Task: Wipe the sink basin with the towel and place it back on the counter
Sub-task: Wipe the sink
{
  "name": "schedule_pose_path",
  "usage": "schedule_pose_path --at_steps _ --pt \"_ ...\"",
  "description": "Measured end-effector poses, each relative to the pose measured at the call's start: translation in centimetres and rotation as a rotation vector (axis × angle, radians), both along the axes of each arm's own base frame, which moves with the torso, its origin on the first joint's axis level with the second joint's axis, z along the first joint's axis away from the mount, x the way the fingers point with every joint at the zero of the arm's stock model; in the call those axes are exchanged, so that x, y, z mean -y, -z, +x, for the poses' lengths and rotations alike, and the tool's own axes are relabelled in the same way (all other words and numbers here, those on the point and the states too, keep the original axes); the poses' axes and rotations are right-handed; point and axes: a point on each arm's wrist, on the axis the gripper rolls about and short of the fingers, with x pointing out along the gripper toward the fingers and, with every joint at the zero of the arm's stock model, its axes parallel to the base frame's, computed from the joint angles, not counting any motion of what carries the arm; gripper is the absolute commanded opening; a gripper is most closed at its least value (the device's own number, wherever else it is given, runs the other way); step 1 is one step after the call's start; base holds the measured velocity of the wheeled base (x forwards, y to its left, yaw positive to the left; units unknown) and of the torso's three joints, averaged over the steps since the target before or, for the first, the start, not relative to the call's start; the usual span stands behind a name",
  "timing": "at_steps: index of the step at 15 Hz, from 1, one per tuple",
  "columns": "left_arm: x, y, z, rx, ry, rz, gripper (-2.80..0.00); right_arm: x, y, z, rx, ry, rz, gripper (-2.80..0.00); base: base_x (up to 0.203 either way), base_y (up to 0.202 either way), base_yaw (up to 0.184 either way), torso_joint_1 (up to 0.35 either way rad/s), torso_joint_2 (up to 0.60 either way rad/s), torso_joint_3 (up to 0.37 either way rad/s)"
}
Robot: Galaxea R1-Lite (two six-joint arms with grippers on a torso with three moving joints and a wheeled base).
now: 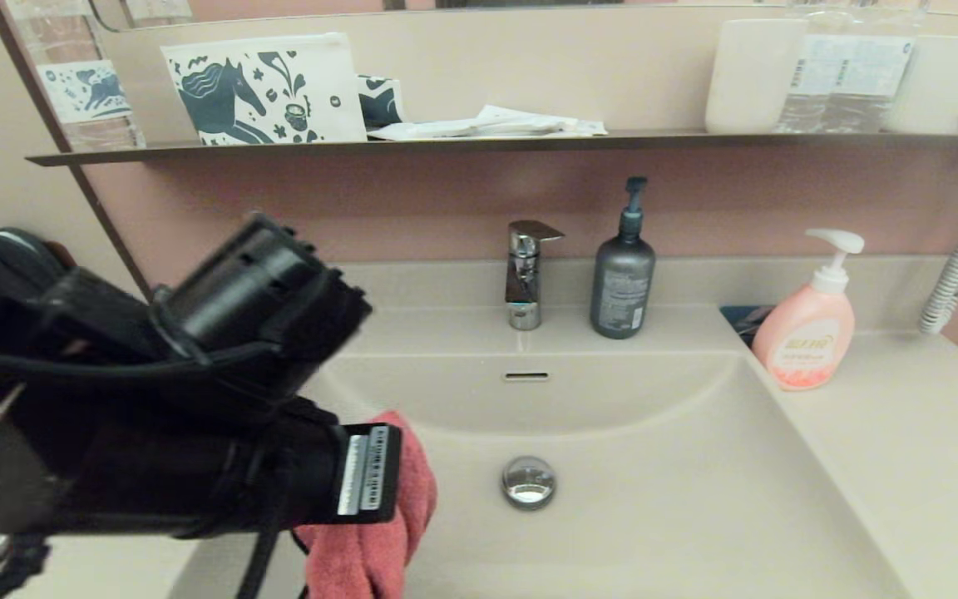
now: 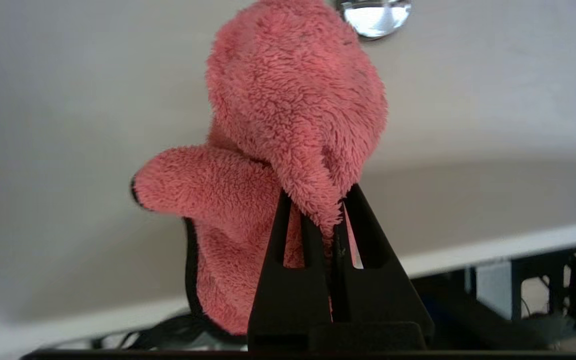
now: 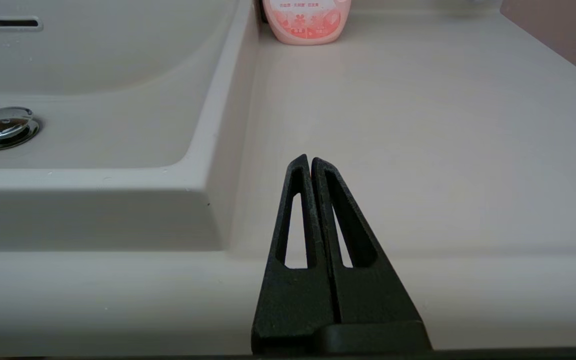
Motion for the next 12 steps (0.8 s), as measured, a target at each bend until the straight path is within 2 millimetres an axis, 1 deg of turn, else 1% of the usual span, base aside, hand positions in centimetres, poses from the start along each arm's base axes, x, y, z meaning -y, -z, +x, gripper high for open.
schedule_pose_path --at_steps 3,7,9,12 --pt "3.5 1.3 1.3 -0.007 -0.017 0.028 -2.8 0.0 0.0 0.0 0.0 0.0 0.0 -2.8 0.0 0.0 0.0 0.0 0.0 0.0" --pt "8.1 3.5 1.0 -0.027 0.045 0.085 -2.8 0.0 0.0 0.0 0.0 0.0 0.0 -2.8 0.0 0.0 0.0 0.0 0.0 0.0" --pt "10.0 4.7 1.1 -0.035 0.038 0.107 -2.8 0.0 0.0 0.0 0.0 0.0 0.0 -2.8 0.0 0.0 0.0 0.0 0.0 0.0" --pt "12.6 5.8 1.1 -0.055 0.035 0.115 -2.8 0.0 0.0 0.0 0.0 0.0 0.0 -2.8 0.0 0.0 0.0 0.0 0.0 0.0"
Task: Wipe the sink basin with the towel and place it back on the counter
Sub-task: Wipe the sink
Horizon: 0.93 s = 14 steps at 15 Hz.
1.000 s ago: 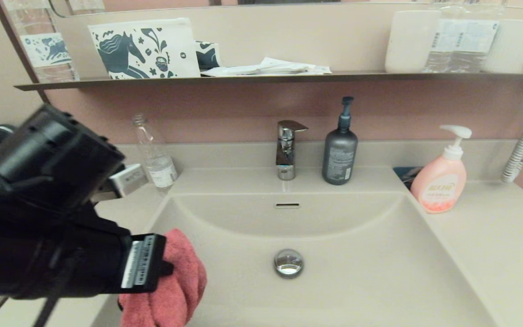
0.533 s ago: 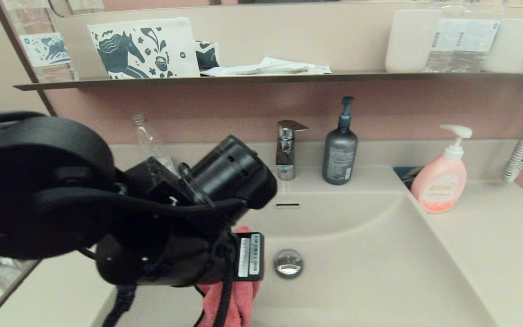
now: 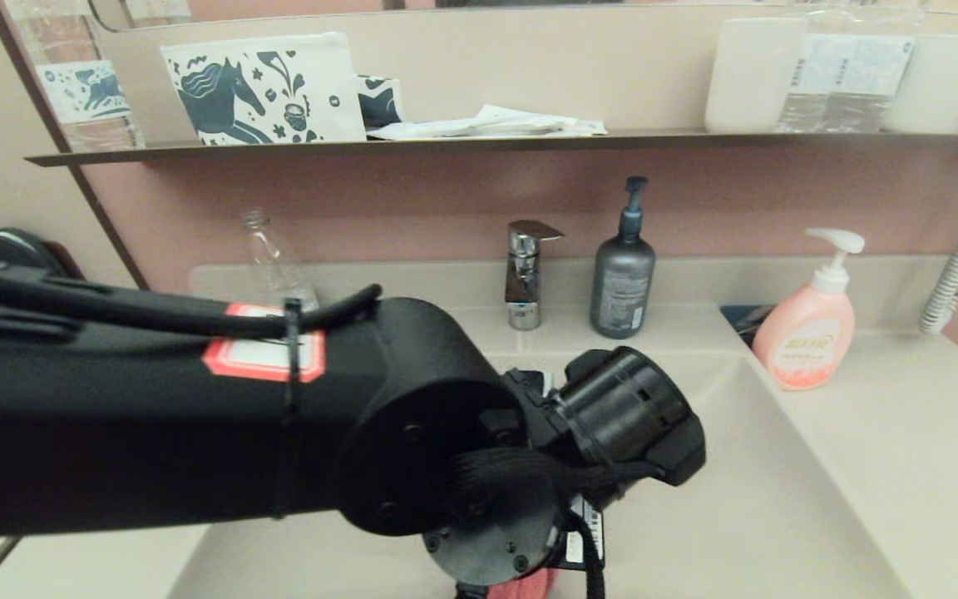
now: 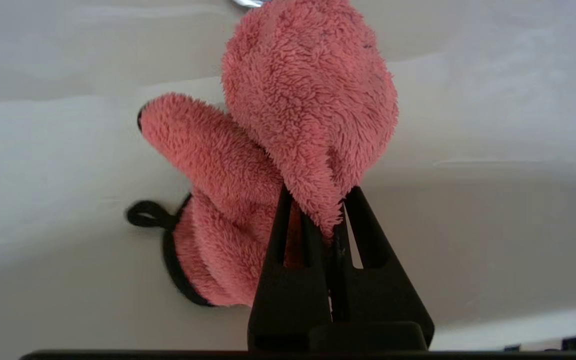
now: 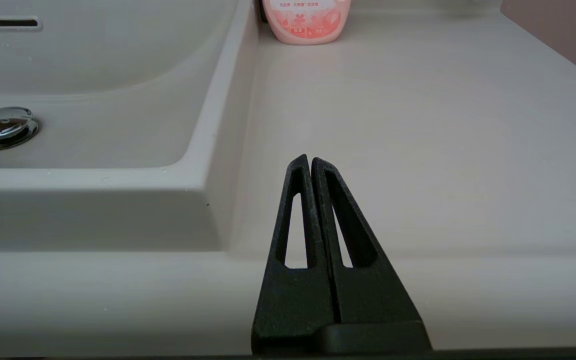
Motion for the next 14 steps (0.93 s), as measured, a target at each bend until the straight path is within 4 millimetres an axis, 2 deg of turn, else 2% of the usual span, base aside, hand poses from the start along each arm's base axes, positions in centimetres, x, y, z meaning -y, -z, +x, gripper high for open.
schedule_pose_path --at_steps 4,7,10,14 --pt "3.1 -0.3 0.2 0.002 0.009 -0.029 -2.8 0.0 0.0 0.0 0.0 0.0 0.0 -2.8 0.0 0.0 0.0 0.0 0.0 0.0" --pt "4.9 -1.1 -0.6 -0.047 0.022 -0.041 -2.8 0.0 0.0 0.0 0.0 0.0 0.0 -2.8 0.0 0.0 0.0 0.0 0.0 0.0" --pt "6.9 0.3 -1.3 -0.061 0.054 -0.054 -2.8 0.0 0.0 0.0 0.0 0.0 0.0 -2.8 0.0 0.0 0.0 0.0 0.0 0.0" --pt "8.2 0.9 -1.2 -0.044 0.068 -0.111 -2.8 0.0 0.0 0.0 0.0 0.0 0.0 -2.8 0.0 0.0 0.0 0.0 0.0 0.0"
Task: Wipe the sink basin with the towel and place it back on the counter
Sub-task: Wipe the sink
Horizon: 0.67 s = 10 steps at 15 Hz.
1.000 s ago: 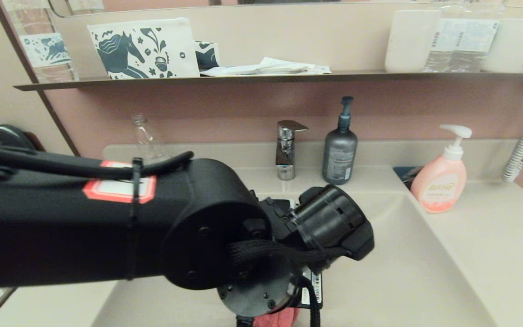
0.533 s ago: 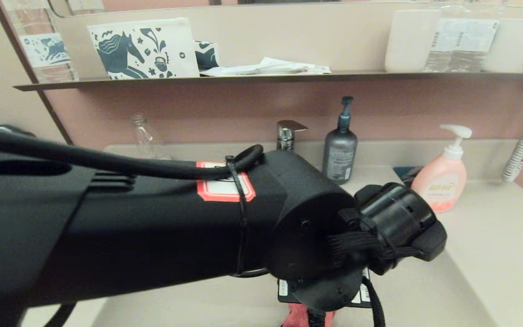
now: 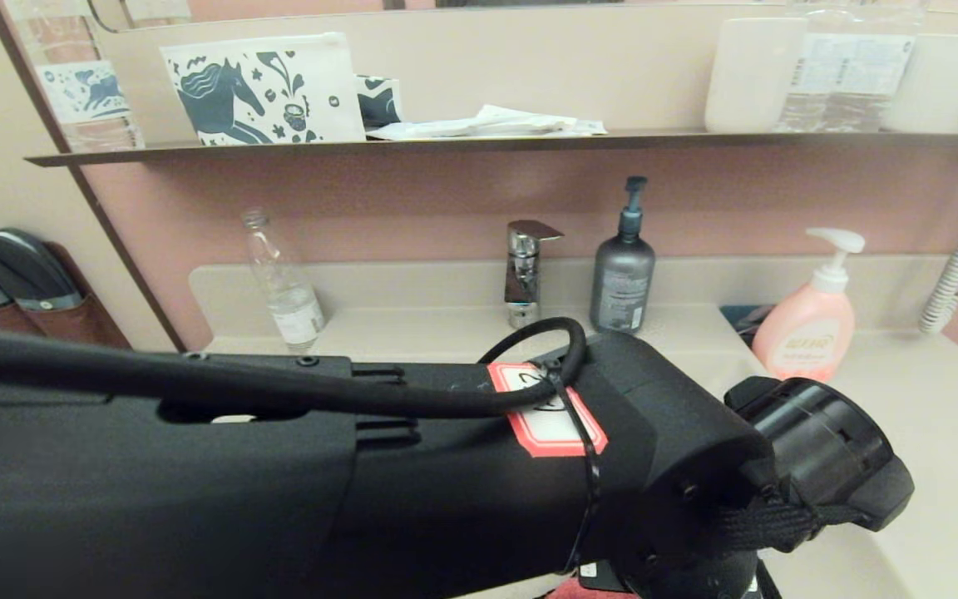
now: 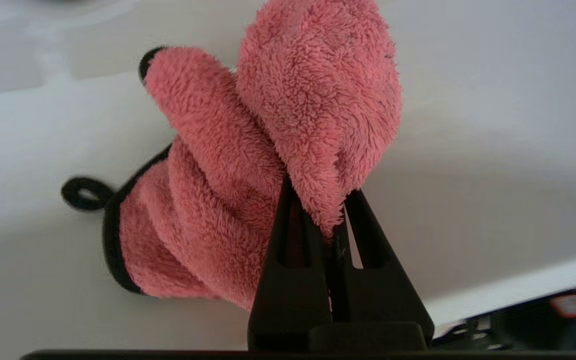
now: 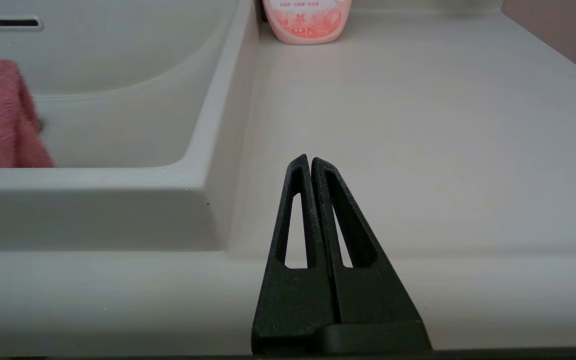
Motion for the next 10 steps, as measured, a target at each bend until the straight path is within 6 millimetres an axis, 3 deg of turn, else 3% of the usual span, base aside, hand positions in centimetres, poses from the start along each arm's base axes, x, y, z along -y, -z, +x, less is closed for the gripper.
schedule_pose_path --at_steps 4,10 --pt "1.0 0.7 0.3 0.013 0.005 -0.043 -2.8 0.0 0.0 0.0 0.0 0.0 0.0 -2.8 0.0 0.0 0.0 0.0 0.0 0.0" --pt "2.7 3.5 0.8 0.025 0.003 -0.04 -2.8 0.0 0.0 0.0 0.0 0.0 0.0 -2.8 0.0 0.0 0.0 0.0 0.0 0.0"
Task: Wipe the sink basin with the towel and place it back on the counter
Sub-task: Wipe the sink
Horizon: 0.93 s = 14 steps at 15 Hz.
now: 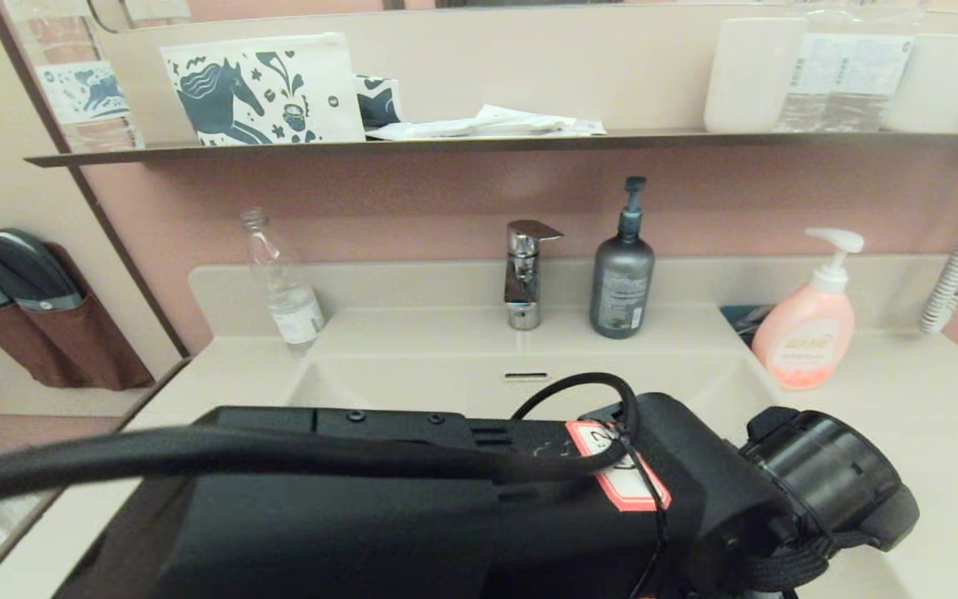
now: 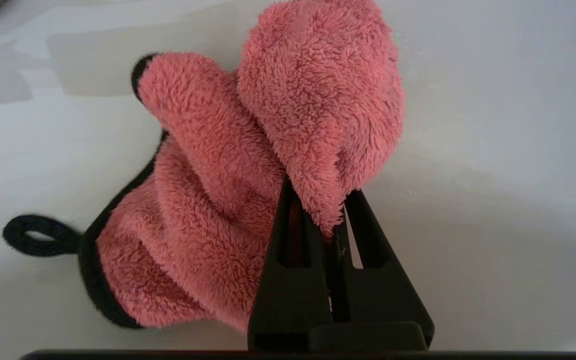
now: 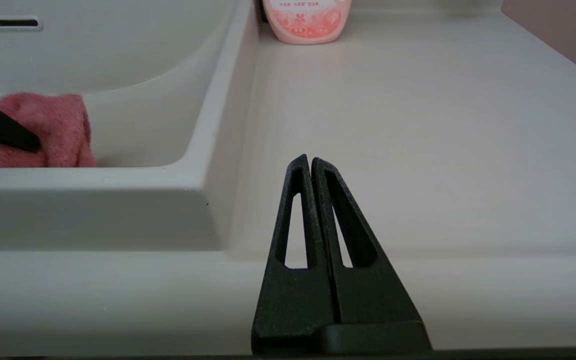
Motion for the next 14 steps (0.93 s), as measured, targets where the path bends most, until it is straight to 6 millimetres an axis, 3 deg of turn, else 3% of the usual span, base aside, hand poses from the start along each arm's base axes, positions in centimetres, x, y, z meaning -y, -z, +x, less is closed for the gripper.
schedule_pose_path --at_steps 5,14 --pt "-0.1 2.5 0.3 -0.03 -0.004 0.089 -2.8 0.0 0.0 0.0 0.0 0.0 0.0 -2.8 0.0 0.0 0.0 0.0 0.0 0.0" --pt "-3.0 4.8 2.1 -0.092 -0.07 0.254 -2.8 0.0 0.0 0.0 0.0 0.0 0.0 -2.8 0.0 0.0 0.0 0.0 0.0 0.0"
